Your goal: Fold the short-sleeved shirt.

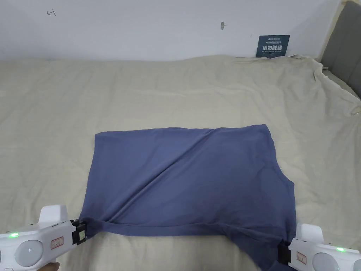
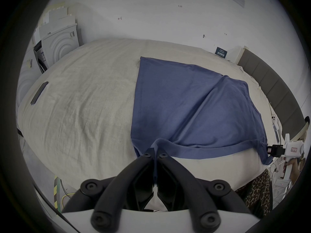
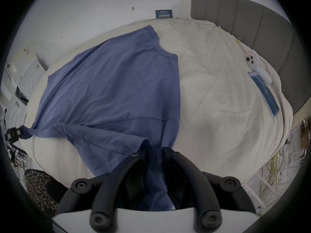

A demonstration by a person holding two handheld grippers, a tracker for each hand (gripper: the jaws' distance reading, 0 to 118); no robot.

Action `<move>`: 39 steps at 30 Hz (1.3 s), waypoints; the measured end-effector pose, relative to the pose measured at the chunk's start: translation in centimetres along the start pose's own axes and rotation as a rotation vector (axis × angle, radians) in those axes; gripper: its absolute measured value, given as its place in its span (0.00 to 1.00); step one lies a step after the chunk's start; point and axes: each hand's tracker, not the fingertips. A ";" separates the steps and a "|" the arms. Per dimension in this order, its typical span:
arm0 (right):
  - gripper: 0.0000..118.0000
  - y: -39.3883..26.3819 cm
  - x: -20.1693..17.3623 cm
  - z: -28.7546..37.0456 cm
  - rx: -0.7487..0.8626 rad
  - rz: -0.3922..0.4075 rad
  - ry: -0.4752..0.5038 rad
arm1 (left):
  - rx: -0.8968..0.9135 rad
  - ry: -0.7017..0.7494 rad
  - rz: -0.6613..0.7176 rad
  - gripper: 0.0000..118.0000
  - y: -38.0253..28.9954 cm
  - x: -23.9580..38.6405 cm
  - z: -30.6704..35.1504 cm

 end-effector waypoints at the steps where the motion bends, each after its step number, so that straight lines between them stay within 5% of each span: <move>1: 0.06 0.0 0.3 -0.1 -0.001 -0.004 0.003 | -0.001 -0.002 0.004 0.00 0.0 -0.1 0.0; 7: 0.02 0.5 0.2 1.0 0.011 0.007 0.026 | -0.005 -0.003 0.016 0.00 -0.1 -0.3 -0.3; 22: 0.02 10.2 2.1 7.3 0.344 -0.002 0.104 | 0.124 0.011 0.070 0.00 5.5 -2.4 0.7; 39: 0.02 21.5 -1.1 -1.7 0.272 0.073 0.052 | 0.121 0.061 0.015 0.00 14.8 -2.1 -7.6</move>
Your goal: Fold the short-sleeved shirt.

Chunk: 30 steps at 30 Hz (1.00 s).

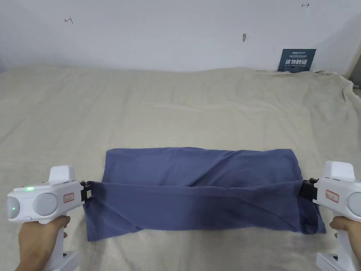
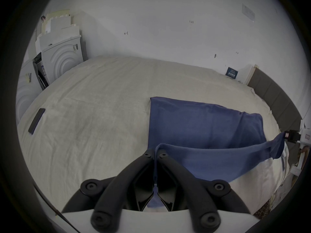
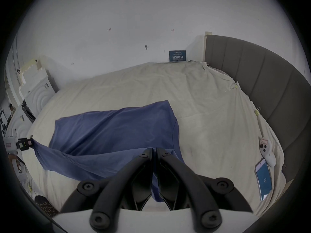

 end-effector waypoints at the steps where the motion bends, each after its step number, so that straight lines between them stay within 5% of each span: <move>1: 0.02 0.2 0.0 -0.9 -0.015 0.007 -0.004 | -0.006 0.005 -0.009 0.00 0.2 0.2 -0.8; 8: 0.02 0.4 -0.2 -6.9 -0.141 0.065 -0.069 | -0.085 0.048 -0.059 0.00 0.3 1.0 -7.0; 12: 0.02 -0.9 0.2 -9.5 -0.222 -0.003 -0.084 | -0.166 0.073 -0.086 0.00 -0.5 1.1 -9.4; 17: 0.03 -2.5 -0.1 -10.7 -0.266 0.019 -0.109 | -0.230 0.081 -0.066 0.02 -1.1 1.0 -10.4; 20: 0.10 -2.4 -0.2 -9.7 -0.244 0.017 -0.111 | -0.220 0.081 -0.058 0.32 -0.7 1.0 -10.1; 22: 0.41 -1.8 -0.1 -8.8 -0.223 0.003 -0.107 | -0.219 0.079 -0.055 0.73 -0.4 1.1 -9.7; 24: 0.77 -1.3 0.1 -7.3 -0.162 -0.024 -0.080 | -0.211 0.086 -0.050 0.95 0.0 1.4 -8.6; 30: 0.83 0.6 0.4 -0.6 0.018 -0.049 -0.014 | -0.099 0.035 -0.049 0.95 1.2 2.7 -3.7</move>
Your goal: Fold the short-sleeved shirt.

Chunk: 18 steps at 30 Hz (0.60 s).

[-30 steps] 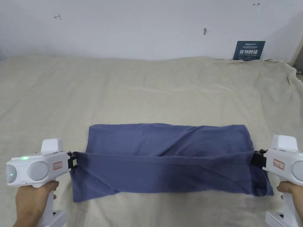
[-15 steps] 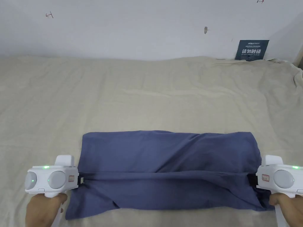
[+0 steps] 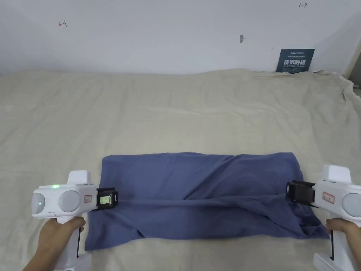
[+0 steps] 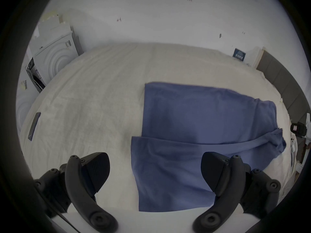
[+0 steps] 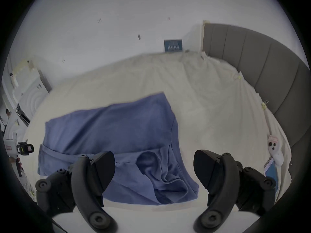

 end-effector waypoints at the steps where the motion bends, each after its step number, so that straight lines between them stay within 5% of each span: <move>1: 0.83 0.2 0.0 1.4 0.032 0.002 -0.003 | 0.029 -0.022 -0.002 0.95 0.0 0.2 1.1; 8: 0.89 0.1 0.3 10.5 0.221 0.037 0.014 | 0.239 -0.054 -0.014 0.96 -1.0 1.9 9.4; 13: 0.85 -1.5 -0.1 14.7 0.281 0.051 0.039 | 0.279 -0.060 -0.004 0.94 -2.9 2.7 12.7; 16: 0.66 -2.8 -0.4 16.0 0.310 0.063 0.028 | 0.333 -0.062 -0.001 0.76 -4.8 3.1 13.7; 18: 0.37 -3.6 -0.6 16.5 0.333 0.064 0.025 | 0.357 -0.055 0.008 0.48 -5.9 3.4 14.3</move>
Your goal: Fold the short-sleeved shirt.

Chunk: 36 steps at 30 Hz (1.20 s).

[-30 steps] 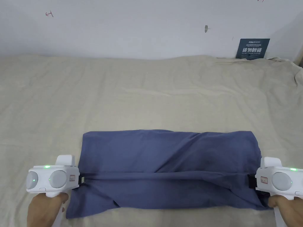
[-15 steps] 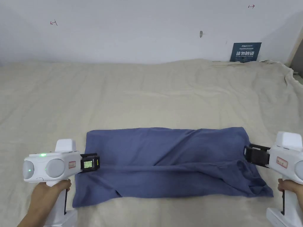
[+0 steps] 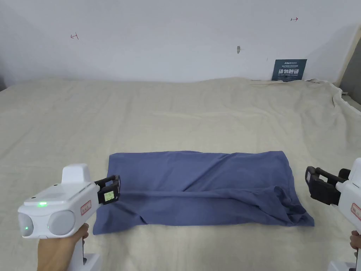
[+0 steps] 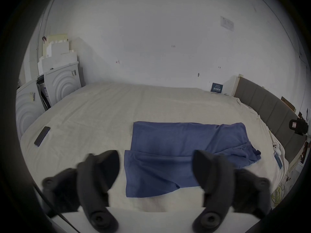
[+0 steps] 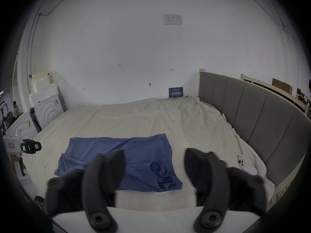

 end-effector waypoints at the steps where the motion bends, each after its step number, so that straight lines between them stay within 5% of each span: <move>1: 0.20 -0.4 -0.2 0.3 0.002 0.002 -0.002 | 0.001 0.007 0.002 0.36 -0.3 0.1 0.3; 2: 0.05 -0.7 -0.3 0.5 0.005 0.004 -0.006 | -0.001 0.012 0.003 0.27 -0.7 0.1 0.6; 6: 0.00 -1.5 -0.2 0.8 0.001 0.002 0.015 | -0.029 -0.017 0.052 0.00 -2.0 -0.5 0.9; 16: 0.00 -1.1 -0.3 -0.4 -0.008 0.008 0.013 | -0.223 0.016 0.078 0.00 -2.7 -3.0 -2.2; 19: 0.00 -1.1 -0.5 -0.8 -0.013 0.005 0.015 | -0.323 0.028 0.117 0.17 -3.1 -4.0 -4.3; 21: 0.00 -1.2 -0.6 -1.3 -0.020 0.009 0.016 | -0.392 0.033 0.144 0.41 -3.6 -4.9 -6.0; 23: 0.00 -1.3 -0.7 -1.6 -0.030 0.009 0.015 | -0.440 0.053 0.179 0.55 -4.4 -5.5 -7.7; 31: 0.00 -2.3 -0.4 -3.6 -0.095 0.010 0.011 | -0.573 0.130 0.140 0.57 -6.8 -5.1 -12.7; 33: 0.00 -2.6 -0.2 -4.0 -0.109 0.013 0.010 | -0.573 0.128 0.155 0.49 -7.2 -5.0 -13.4; 36: 0.00 -3.0 0.1 -4.7 -0.129 0.009 0.001 | -0.579 0.093 0.171 0.15 -7.3 -4.5 -13.7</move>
